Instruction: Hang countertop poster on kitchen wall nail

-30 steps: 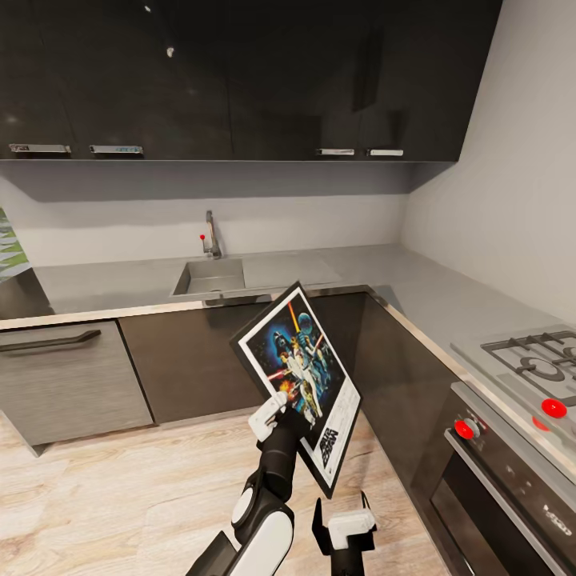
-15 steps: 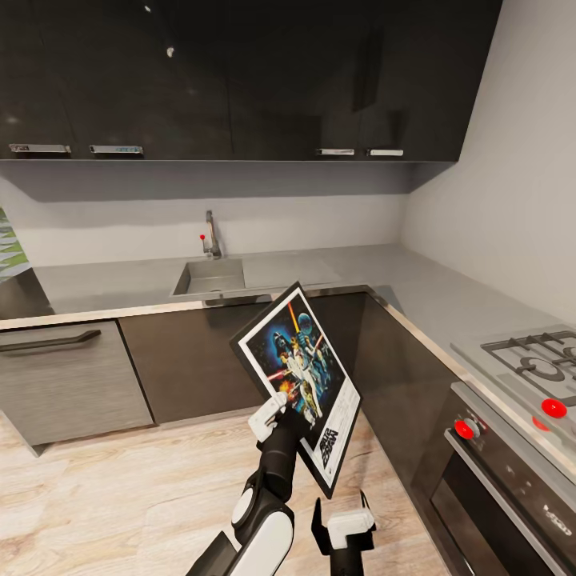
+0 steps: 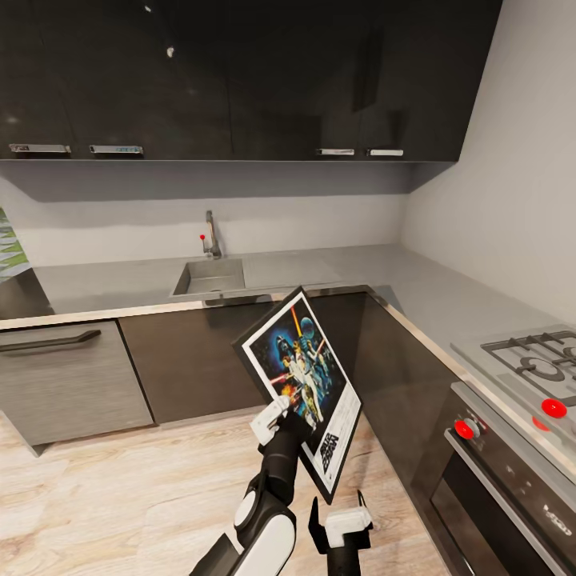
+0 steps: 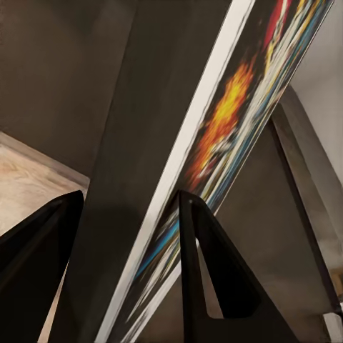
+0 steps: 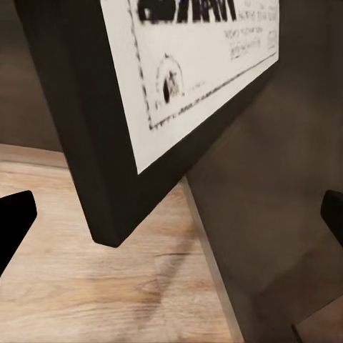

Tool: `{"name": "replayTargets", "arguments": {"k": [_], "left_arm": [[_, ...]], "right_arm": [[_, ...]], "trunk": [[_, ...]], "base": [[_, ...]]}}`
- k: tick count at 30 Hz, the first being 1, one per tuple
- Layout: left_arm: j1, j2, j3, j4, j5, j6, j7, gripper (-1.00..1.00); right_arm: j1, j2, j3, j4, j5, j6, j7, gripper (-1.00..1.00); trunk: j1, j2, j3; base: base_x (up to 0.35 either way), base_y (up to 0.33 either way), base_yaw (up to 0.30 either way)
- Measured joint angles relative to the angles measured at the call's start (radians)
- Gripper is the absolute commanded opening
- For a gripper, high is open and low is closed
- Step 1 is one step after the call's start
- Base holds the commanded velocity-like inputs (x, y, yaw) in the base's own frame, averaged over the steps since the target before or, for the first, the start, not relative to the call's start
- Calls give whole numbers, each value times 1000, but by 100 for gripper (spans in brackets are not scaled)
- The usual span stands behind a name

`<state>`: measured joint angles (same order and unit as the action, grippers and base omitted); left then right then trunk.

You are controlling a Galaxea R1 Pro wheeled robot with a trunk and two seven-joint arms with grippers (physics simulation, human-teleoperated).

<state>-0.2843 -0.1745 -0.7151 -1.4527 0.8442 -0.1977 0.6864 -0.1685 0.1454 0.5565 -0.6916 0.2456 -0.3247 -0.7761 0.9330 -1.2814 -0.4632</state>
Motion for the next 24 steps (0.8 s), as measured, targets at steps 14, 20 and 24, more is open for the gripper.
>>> {"name": "replayTargets", "arguments": {"k": [14, 20, 24], "left_arm": [[0, 0, -1, 1, 0, 0, -1, -100], [0, 0, -1, 1, 0, 0, -1, -100], [0, 0, -1, 1, 0, 0, -1, -100]], "right_arm": [[-19, 0, 0, 9, 0, 1, 1, 100], [-26, 0, 1, 12, 0, 1, 1, 100], [-27, 0, 1, 12, 0, 0, 0, 100]], "trunk": [[0, 0, 0], [0, 0, 0], [0, 0, 0]], "base": [[0, 0, 0], [0, 0, 0], [0, 0, 0]]}}
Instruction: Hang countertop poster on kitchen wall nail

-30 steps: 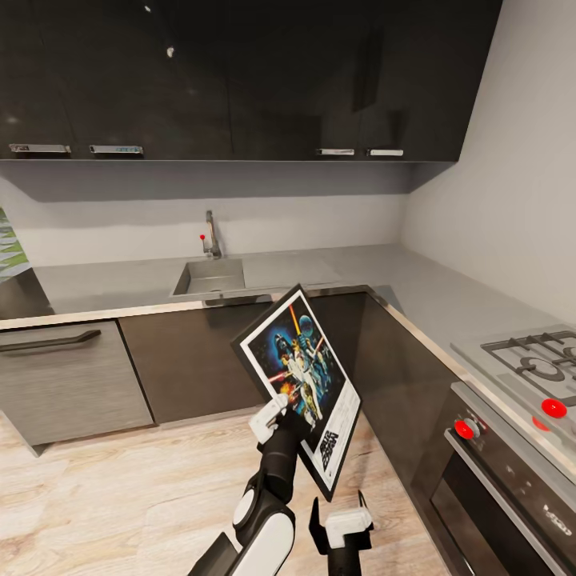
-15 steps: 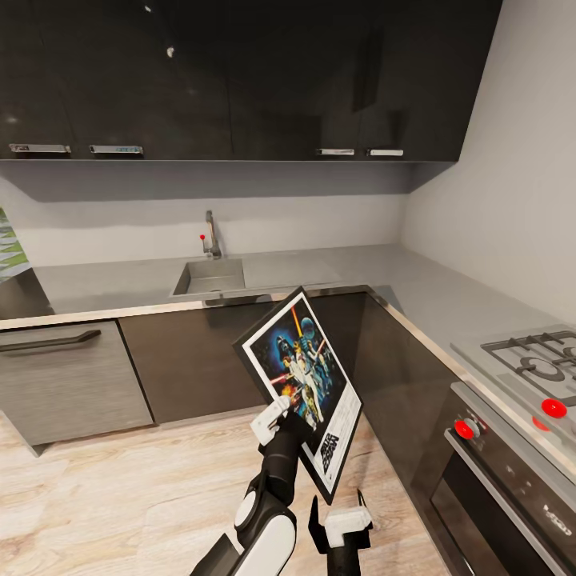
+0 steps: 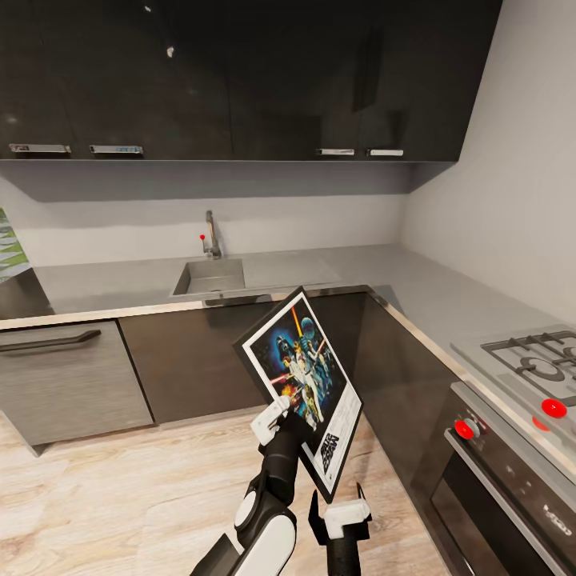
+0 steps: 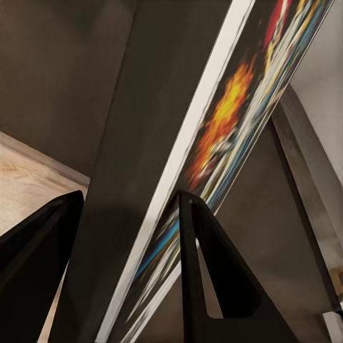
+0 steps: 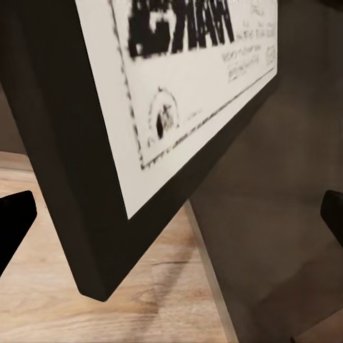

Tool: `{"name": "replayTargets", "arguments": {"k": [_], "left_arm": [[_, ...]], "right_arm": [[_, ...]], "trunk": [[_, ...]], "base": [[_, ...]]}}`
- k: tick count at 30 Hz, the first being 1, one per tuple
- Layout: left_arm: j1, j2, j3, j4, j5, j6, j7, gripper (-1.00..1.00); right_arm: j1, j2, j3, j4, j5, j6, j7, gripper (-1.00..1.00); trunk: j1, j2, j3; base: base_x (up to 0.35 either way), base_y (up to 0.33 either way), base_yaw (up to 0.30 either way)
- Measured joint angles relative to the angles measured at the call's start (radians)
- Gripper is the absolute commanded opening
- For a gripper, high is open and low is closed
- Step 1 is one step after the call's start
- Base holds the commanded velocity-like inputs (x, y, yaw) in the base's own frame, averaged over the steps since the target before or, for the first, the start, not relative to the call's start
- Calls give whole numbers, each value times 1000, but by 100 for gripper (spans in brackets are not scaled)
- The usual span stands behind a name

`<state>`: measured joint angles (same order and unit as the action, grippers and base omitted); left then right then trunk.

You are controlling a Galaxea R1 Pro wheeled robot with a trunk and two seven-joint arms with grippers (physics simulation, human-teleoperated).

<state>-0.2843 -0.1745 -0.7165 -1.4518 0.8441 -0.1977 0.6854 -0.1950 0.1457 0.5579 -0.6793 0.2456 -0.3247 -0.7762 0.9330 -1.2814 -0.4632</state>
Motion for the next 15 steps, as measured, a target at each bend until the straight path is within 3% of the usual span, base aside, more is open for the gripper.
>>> {"name": "replayTargets", "arguments": {"k": [15], "left_arm": [[0, 0, 0, 7, -7, -9, -1, -100]], "right_arm": [[0, 0, 10, -1, 0, -1, -7, 100]], "trunk": [[0, 0, 0]], "base": [[0, 0, 0]]}}
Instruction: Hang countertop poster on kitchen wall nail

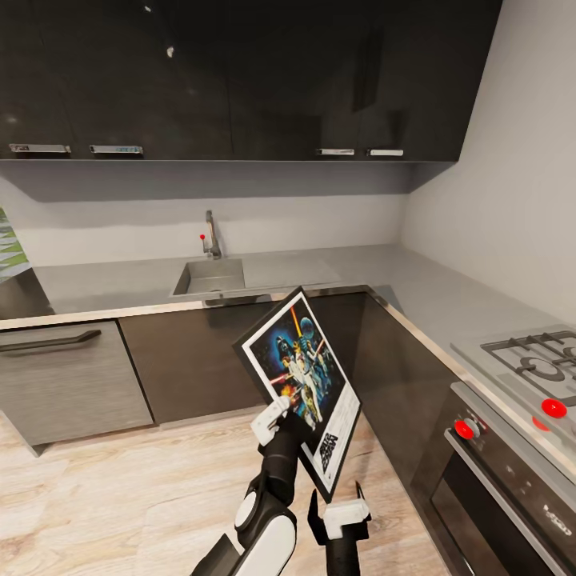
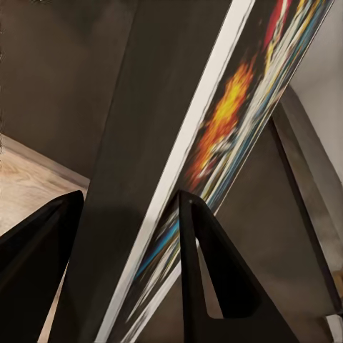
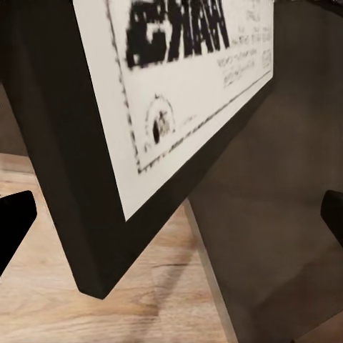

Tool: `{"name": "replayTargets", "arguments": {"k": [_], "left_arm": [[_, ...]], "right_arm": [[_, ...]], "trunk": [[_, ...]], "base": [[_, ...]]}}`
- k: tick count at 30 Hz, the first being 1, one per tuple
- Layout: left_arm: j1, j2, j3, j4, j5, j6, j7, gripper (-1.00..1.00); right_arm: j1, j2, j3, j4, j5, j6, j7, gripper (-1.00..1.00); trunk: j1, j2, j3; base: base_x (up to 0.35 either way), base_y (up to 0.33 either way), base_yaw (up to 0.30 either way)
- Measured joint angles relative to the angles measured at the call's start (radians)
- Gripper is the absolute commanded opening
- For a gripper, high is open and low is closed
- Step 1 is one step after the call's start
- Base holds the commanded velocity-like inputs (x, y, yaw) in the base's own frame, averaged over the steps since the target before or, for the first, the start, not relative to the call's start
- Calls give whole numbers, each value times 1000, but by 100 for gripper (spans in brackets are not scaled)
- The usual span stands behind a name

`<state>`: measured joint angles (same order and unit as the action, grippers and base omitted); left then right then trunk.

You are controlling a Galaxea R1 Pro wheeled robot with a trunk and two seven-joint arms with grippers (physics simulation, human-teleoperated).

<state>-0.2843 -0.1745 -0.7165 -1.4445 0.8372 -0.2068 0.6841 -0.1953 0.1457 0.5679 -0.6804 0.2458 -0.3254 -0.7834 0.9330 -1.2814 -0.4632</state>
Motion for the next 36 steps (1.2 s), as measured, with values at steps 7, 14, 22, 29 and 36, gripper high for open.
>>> {"name": "replayTargets", "arguments": {"k": [7, 14, 22, 29, 36], "left_arm": [[0, 0, -11, 24, -6, -9, -4, -100], [0, 0, -12, 26, -7, -9, -6, -100], [0, 0, -12, 26, -7, -9, -6, -100], [0, 0, -12, 26, -7, -9, -6, -100], [0, 0, -12, 26, -7, -9, -6, -100]], "right_arm": [[0, 0, 25, -3, 0, 0, -3, 100], [0, 5, 27, -3, 0, 1, -4, 100], [0, 7, 27, -4, 0, 34, -2, 100], [0, 8, 27, -5, 1, 40, -2, 100], [0, 8, 28, -6, 1, 40, -3, 100]], "trunk": [[0, 0, 0], [0, 0, 0], [0, 0, 0], [0, 0, 0], [0, 0, 0]], "base": [[0, 0, 0], [0, 0, 0], [0, 0, 0], [0, 0, 0], [0, 0, 0]]}}
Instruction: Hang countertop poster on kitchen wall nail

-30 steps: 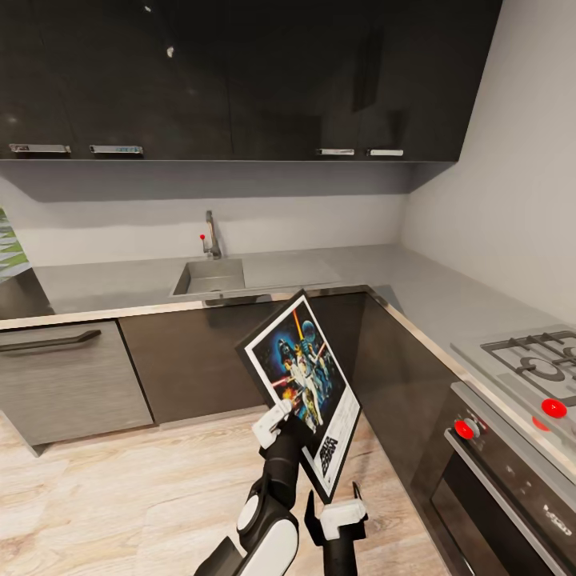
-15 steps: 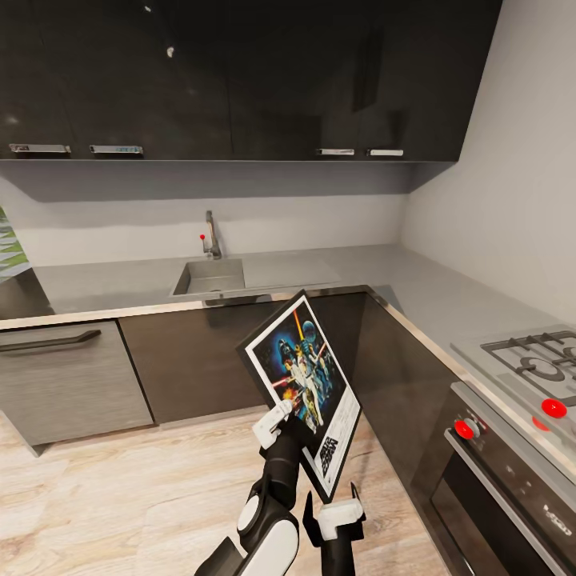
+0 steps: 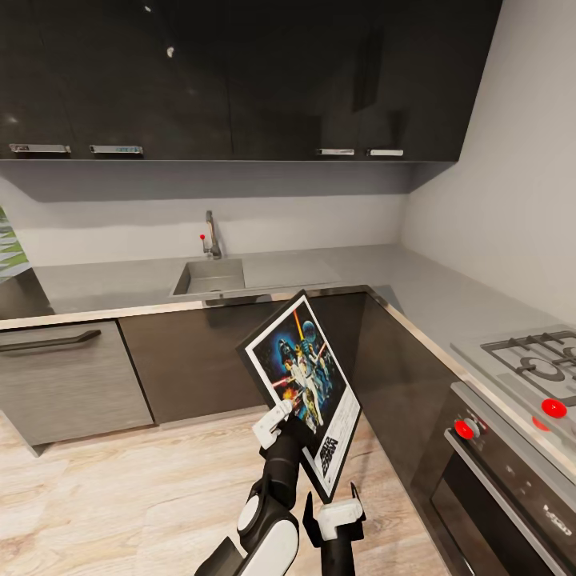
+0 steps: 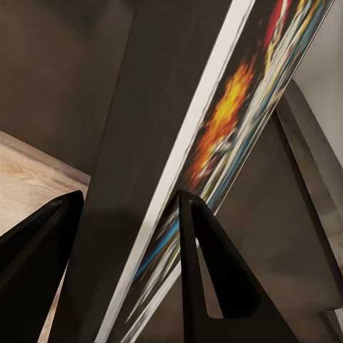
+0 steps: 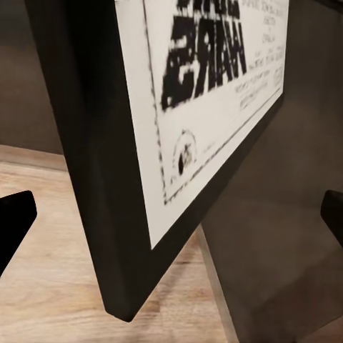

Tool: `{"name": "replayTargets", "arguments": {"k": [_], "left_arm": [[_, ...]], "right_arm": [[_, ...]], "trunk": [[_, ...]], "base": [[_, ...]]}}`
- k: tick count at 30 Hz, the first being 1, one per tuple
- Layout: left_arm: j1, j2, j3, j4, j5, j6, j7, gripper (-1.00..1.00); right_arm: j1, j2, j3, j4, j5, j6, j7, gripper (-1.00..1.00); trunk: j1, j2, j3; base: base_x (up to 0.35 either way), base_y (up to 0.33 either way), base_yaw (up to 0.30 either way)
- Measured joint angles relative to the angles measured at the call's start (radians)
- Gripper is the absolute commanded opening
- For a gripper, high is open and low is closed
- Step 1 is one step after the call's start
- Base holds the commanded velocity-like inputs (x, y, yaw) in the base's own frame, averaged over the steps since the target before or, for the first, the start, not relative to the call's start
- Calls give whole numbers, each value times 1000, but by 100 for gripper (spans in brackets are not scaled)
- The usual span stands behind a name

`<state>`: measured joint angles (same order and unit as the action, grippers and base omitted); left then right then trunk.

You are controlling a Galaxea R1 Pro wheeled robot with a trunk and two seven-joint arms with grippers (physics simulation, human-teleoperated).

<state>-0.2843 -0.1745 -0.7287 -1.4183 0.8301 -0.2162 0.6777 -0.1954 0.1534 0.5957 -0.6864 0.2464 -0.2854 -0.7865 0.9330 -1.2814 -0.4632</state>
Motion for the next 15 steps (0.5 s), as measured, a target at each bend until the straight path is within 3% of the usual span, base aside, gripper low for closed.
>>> {"name": "replayTargets", "arguments": {"k": [15], "left_arm": [[0, 0, 0, -1, 0, 0, 0, -100]], "right_arm": [[1, 0, 1, -1, 0, -3, -2, 100]], "trunk": [[0, 0, 0]], "base": [[0, 0, 0]]}}
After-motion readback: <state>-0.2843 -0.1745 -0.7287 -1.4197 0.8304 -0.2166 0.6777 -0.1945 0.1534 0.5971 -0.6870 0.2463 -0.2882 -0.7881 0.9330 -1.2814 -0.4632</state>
